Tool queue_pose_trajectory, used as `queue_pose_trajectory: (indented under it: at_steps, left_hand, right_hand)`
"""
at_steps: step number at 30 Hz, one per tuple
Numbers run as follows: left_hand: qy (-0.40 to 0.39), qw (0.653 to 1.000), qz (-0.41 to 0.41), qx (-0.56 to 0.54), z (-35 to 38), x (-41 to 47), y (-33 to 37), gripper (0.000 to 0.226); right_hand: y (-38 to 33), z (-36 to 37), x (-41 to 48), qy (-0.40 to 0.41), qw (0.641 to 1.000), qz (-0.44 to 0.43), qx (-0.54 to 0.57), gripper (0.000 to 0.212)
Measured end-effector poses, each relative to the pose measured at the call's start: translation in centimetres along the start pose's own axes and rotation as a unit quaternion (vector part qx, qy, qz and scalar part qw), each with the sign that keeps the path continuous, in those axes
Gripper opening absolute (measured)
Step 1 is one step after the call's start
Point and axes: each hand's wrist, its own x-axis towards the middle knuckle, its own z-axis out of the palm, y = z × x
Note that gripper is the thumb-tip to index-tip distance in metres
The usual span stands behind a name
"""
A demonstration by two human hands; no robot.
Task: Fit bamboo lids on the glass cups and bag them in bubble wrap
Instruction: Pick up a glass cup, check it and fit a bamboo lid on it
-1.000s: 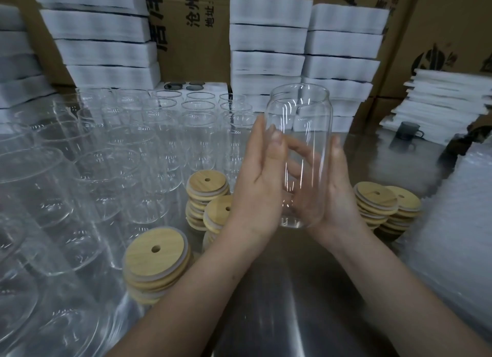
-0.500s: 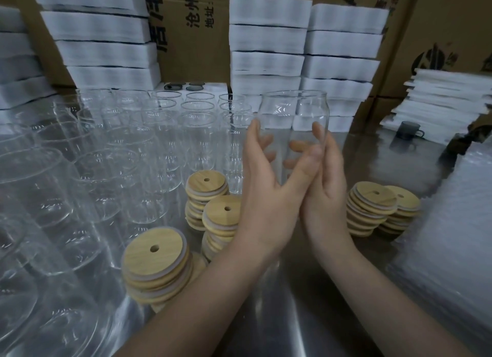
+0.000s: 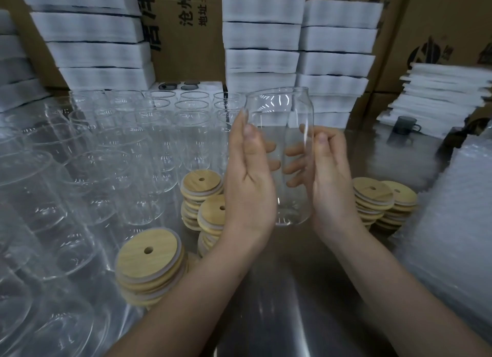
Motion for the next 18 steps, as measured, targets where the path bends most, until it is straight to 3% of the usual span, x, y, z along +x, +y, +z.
queue_pose_trajectory:
  at_steps: [4, 11, 14, 18]
  left_hand:
    - [0.000, 0.999, 0.036, 0.011, 0.0, 0.2, 0.2, 0.057]
    - [-0.076, 0.987, 0.097, 0.103, 0.3, -1.2, -0.3, 0.068]
    - [-0.097, 0.980, 0.107, 0.140, 0.2, -1.4, 0.1, 0.089]
    - [-0.102, 0.967, 0.129, 0.195, 0.0, -1.3, 0.3, 0.101]
  right_hand:
    - [-0.9, -0.5, 0.6, -0.037, 0.998, 0.032, 0.029, 0.049]
    - [-3.1, -2.6, 1.6, -0.086, 0.981, 0.055, 0.165, 0.095]
    - [-3.4, -2.9, 2.0, -0.099, 0.977, 0.064, 0.175, 0.102]
    - [-4.0, -3.4, 2.1, -0.131, 0.976, 0.060, 0.165, 0.093]
